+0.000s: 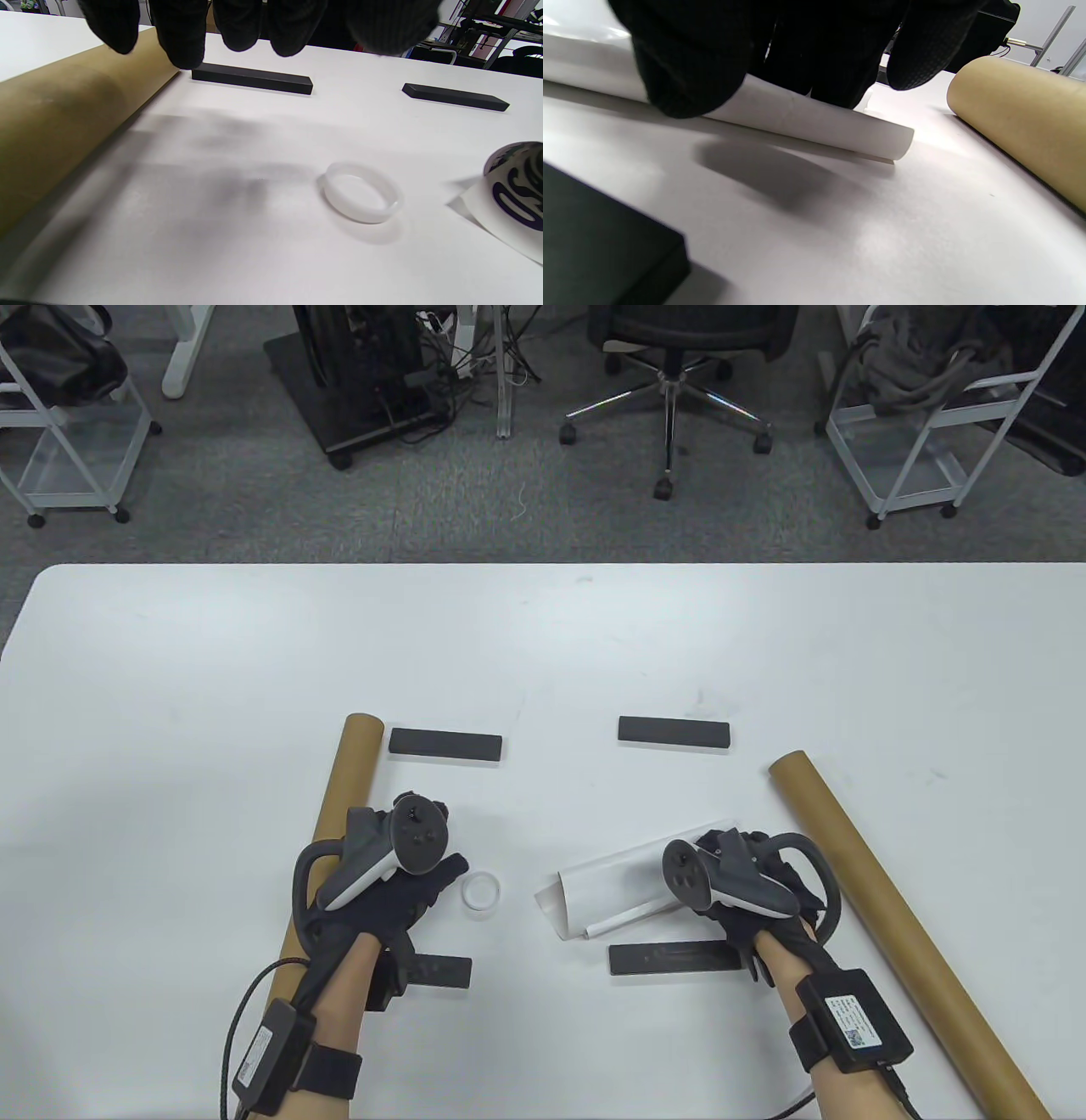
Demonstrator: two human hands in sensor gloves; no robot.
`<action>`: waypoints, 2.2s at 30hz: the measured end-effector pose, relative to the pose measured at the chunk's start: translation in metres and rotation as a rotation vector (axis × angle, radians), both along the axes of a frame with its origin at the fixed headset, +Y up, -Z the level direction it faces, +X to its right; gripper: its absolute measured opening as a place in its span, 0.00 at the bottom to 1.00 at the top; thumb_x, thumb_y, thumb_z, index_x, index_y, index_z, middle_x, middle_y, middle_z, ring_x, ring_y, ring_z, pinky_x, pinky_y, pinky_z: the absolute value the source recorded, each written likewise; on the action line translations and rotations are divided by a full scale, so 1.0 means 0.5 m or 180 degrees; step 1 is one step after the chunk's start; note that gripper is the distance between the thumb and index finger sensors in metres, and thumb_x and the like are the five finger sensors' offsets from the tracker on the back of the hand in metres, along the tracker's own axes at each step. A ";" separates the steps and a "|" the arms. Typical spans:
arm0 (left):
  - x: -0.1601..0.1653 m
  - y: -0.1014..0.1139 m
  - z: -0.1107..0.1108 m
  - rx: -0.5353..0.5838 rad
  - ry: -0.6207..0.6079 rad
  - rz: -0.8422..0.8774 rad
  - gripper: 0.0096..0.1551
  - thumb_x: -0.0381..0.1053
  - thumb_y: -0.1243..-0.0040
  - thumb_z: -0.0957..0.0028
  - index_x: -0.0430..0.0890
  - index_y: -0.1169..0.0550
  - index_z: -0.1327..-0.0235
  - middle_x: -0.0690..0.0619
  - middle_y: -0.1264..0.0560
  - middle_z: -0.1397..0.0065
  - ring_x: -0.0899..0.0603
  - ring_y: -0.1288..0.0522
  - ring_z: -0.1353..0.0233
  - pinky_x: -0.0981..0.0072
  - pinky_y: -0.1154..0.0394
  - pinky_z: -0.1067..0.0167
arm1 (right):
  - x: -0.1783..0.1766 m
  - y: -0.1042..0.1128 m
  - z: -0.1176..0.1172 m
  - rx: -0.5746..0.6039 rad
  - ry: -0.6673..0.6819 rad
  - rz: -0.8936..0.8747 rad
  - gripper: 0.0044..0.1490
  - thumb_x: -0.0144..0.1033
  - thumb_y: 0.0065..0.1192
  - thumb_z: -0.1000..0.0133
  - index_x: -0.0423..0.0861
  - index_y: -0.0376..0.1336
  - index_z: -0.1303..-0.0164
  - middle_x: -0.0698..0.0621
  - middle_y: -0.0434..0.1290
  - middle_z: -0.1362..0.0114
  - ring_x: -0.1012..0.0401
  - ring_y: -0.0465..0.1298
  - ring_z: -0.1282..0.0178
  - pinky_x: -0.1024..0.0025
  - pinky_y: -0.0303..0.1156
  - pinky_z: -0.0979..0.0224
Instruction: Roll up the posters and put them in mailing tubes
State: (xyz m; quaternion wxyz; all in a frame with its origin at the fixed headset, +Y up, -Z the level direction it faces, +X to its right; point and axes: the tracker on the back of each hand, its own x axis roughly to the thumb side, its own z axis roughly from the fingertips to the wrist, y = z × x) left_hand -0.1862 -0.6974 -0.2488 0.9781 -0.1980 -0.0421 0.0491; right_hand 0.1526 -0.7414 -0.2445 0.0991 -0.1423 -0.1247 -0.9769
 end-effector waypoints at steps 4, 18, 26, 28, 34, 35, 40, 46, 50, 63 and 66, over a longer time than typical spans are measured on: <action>0.000 0.000 0.000 -0.0005 0.0001 -0.0003 0.45 0.67 0.53 0.40 0.54 0.43 0.09 0.46 0.48 0.04 0.30 0.41 0.10 0.31 0.43 0.18 | 0.008 0.002 0.003 0.0032 -0.0028 -0.0080 0.25 0.44 0.70 0.56 0.56 0.68 0.48 0.53 0.72 0.30 0.50 0.76 0.29 0.40 0.68 0.25; 0.093 0.041 0.021 0.0274 -0.0443 0.0281 0.43 0.66 0.50 0.40 0.54 0.40 0.11 0.47 0.43 0.05 0.31 0.40 0.10 0.32 0.42 0.18 | 0.015 0.088 0.029 0.0524 -0.0119 -0.0565 0.25 0.43 0.69 0.52 0.50 0.69 0.46 0.47 0.72 0.28 0.43 0.75 0.27 0.36 0.67 0.26; 0.153 0.094 0.019 0.0558 -0.0723 0.0451 0.41 0.60 0.39 0.43 0.57 0.36 0.15 0.51 0.38 0.08 0.35 0.35 0.12 0.35 0.39 0.18 | -0.001 0.134 0.040 0.0633 0.0024 -0.0860 0.25 0.43 0.68 0.52 0.50 0.69 0.46 0.47 0.72 0.27 0.43 0.74 0.26 0.36 0.67 0.26; 0.175 0.101 0.021 0.0628 -0.0805 0.0387 0.41 0.60 0.38 0.44 0.59 0.36 0.15 0.52 0.39 0.08 0.35 0.36 0.11 0.35 0.39 0.17 | -0.009 0.144 0.042 0.0649 0.0080 -0.0898 0.24 0.43 0.68 0.52 0.50 0.69 0.46 0.47 0.72 0.27 0.43 0.74 0.26 0.36 0.67 0.26; 0.237 0.097 0.023 0.0757 -0.1042 0.0238 0.45 0.61 0.36 0.46 0.62 0.40 0.15 0.53 0.39 0.07 0.36 0.36 0.11 0.36 0.40 0.17 | -0.028 0.177 0.048 0.0728 0.0237 -0.0977 0.24 0.43 0.68 0.52 0.50 0.69 0.46 0.48 0.72 0.28 0.44 0.74 0.27 0.36 0.67 0.26; 0.248 0.096 0.023 0.0775 -0.1121 0.0163 0.45 0.61 0.36 0.47 0.63 0.41 0.15 0.54 0.39 0.07 0.37 0.36 0.11 0.35 0.40 0.17 | -0.031 0.182 0.051 0.0728 0.0258 -0.1009 0.24 0.43 0.68 0.52 0.50 0.69 0.46 0.48 0.72 0.28 0.44 0.74 0.27 0.36 0.67 0.26; 0.272 0.090 0.025 0.0960 -0.1183 0.0138 0.42 0.61 0.35 0.48 0.67 0.37 0.18 0.56 0.30 0.13 0.41 0.26 0.17 0.36 0.35 0.18 | -0.035 0.200 0.058 0.0720 0.0354 -0.1156 0.24 0.44 0.68 0.52 0.51 0.69 0.46 0.48 0.73 0.28 0.45 0.76 0.28 0.37 0.68 0.26; 0.258 0.093 0.032 0.1261 -0.1153 0.0263 0.23 0.57 0.37 0.46 0.63 0.20 0.36 0.59 0.16 0.37 0.48 0.17 0.38 0.40 0.29 0.22 | -0.028 0.197 0.042 0.0700 0.0323 -0.1323 0.24 0.43 0.68 0.52 0.51 0.69 0.45 0.48 0.74 0.30 0.49 0.78 0.33 0.39 0.70 0.26; 0.246 0.098 0.036 0.1460 -0.1096 0.0223 0.21 0.56 0.41 0.43 0.60 0.20 0.36 0.58 0.17 0.39 0.47 0.18 0.41 0.40 0.29 0.23 | -0.036 0.189 0.038 0.0738 0.0318 -0.1497 0.26 0.44 0.65 0.49 0.50 0.67 0.42 0.46 0.75 0.30 0.49 0.79 0.36 0.40 0.71 0.27; 0.198 0.087 0.047 0.1837 -0.1135 0.0325 0.21 0.55 0.51 0.39 0.59 0.23 0.35 0.56 0.19 0.43 0.47 0.20 0.49 0.46 0.25 0.28 | -0.075 0.147 0.044 0.1101 0.0504 -0.1145 0.29 0.45 0.58 0.48 0.49 0.66 0.36 0.52 0.78 0.39 0.52 0.81 0.43 0.42 0.72 0.29; 0.193 0.087 0.055 0.1929 -0.1207 0.0095 0.21 0.54 0.56 0.37 0.56 0.25 0.35 0.55 0.20 0.46 0.48 0.22 0.54 0.46 0.25 0.31 | -0.073 0.144 0.045 0.1023 0.0480 -0.1146 0.29 0.44 0.56 0.46 0.49 0.66 0.36 0.51 0.77 0.38 0.51 0.80 0.42 0.41 0.72 0.29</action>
